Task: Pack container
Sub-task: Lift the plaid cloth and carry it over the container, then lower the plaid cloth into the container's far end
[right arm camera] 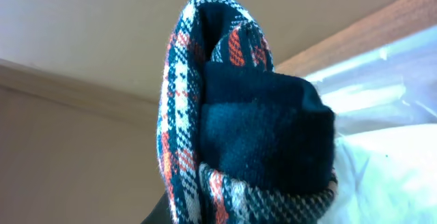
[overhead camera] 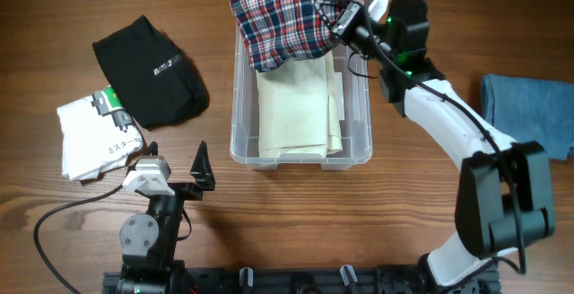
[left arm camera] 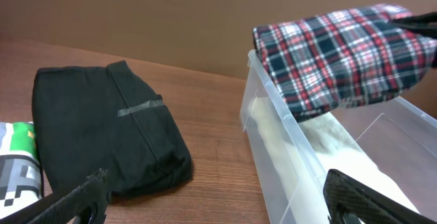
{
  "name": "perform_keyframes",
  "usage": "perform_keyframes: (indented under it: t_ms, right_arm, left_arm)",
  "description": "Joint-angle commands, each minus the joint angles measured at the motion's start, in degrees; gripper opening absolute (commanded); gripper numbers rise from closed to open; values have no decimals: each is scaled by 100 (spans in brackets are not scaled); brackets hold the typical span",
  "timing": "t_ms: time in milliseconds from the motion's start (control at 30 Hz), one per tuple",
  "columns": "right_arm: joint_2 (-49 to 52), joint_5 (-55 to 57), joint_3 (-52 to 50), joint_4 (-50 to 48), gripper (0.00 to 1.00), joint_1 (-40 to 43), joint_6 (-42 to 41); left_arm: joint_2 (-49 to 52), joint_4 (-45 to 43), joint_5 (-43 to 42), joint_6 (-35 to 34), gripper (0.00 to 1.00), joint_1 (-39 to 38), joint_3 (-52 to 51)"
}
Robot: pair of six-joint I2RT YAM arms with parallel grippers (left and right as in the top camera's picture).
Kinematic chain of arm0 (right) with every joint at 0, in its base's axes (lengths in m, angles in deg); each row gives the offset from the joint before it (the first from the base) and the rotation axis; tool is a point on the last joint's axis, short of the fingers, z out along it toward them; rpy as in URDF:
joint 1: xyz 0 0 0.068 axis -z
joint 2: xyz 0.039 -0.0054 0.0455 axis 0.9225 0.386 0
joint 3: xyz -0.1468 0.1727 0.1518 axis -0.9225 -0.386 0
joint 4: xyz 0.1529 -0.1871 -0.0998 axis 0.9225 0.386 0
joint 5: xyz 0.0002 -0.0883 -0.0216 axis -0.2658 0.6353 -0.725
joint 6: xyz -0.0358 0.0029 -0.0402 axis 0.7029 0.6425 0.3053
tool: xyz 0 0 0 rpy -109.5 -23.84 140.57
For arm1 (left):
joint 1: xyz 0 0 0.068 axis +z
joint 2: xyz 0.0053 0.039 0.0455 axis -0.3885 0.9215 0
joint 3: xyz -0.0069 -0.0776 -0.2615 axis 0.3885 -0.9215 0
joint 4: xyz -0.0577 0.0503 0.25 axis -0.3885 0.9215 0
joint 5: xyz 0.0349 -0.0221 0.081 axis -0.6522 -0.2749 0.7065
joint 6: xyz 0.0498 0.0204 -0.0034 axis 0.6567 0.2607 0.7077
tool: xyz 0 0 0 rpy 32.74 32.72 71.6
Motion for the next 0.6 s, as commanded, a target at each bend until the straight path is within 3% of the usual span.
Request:
perform_keyframes:
  t_ms: [0, 367, 567]
  right_arm:
    - [260, 109, 155, -146, 4, -68, -2]
    - [420, 396, 155, 118, 4, -127, 354]
    - [420, 789, 155, 732, 4, -190, 531]
  left_arm:
    - [-26, -9, -50, 92, 100, 37, -37]
    - [-26, -9, -50, 92, 100, 37, -37]
    - [-26, -9, -50, 92, 100, 37, -37]
